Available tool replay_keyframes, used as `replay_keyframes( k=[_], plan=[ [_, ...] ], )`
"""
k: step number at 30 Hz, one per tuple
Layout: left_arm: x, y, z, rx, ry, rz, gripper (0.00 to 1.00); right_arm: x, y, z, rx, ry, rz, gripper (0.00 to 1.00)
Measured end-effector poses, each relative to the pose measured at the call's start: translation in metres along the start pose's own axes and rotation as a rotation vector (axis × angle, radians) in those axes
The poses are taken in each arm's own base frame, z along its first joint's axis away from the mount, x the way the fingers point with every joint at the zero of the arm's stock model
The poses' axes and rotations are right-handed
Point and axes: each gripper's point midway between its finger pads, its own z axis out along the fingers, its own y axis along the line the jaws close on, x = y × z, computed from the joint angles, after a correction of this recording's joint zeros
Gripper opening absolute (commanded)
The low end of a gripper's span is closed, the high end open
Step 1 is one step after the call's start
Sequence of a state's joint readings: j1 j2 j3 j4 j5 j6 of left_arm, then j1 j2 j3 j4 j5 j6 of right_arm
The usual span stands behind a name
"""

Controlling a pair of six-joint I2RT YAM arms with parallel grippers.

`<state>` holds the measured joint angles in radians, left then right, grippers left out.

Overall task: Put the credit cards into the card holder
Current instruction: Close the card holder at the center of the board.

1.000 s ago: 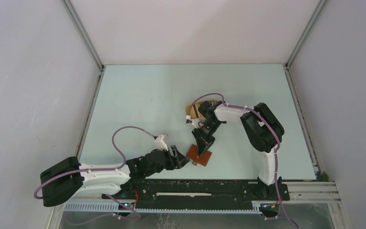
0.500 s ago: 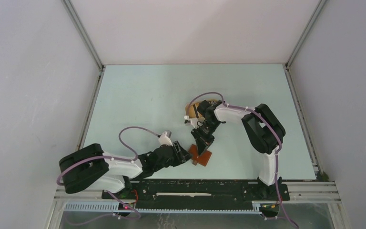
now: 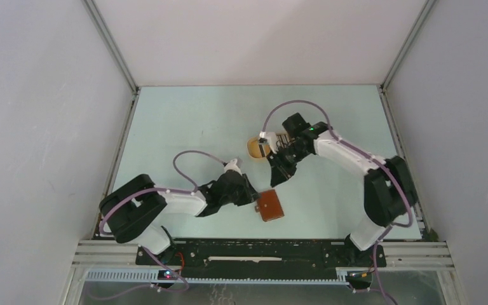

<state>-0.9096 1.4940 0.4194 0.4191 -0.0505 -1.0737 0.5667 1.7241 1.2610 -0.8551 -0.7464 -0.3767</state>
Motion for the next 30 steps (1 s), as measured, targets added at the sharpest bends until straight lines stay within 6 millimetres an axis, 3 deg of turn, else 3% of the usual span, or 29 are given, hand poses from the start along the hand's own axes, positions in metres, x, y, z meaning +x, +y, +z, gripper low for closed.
replay_keyframes(
  k=[6, 10, 13, 18, 24, 27, 30],
  plan=[
    [-0.018, -0.016, 0.024, -0.057, 0.055, 0.122, 0.25, -0.009, 0.02, -0.053, 0.089, -0.171, -0.199, 0.31],
    [-0.025, -0.022, 0.033, -0.068, 0.088, 0.184, 0.27, -0.006, 0.049, -0.081, 0.154, -0.306, -0.408, 0.52],
    [-0.026, -0.021, 0.031, -0.074, 0.098, 0.227, 0.29, 0.0, 0.065, -0.09, 0.171, -0.387, -0.602, 0.51],
    [-0.044, -0.033, 0.007, -0.053, 0.039, 0.308, 0.37, 0.028, 0.059, -0.061, 0.092, -0.308, -0.812, 0.49],
    [-0.082, -0.071, -0.06, 0.113, -0.185, 0.386, 0.45, 0.053, 0.037, -0.021, 0.06, -0.145, -0.925, 0.49],
    [-0.086, -0.074, -0.089, 0.197, -0.273, 0.403, 0.52, 0.056, 0.03, -0.013, 0.092, -0.098, -0.989, 0.49],
    [-0.082, -0.07, -0.104, 0.262, -0.318, 0.399, 0.62, 0.049, 0.02, -0.01, 0.134, -0.078, -1.038, 0.52]
  ],
)
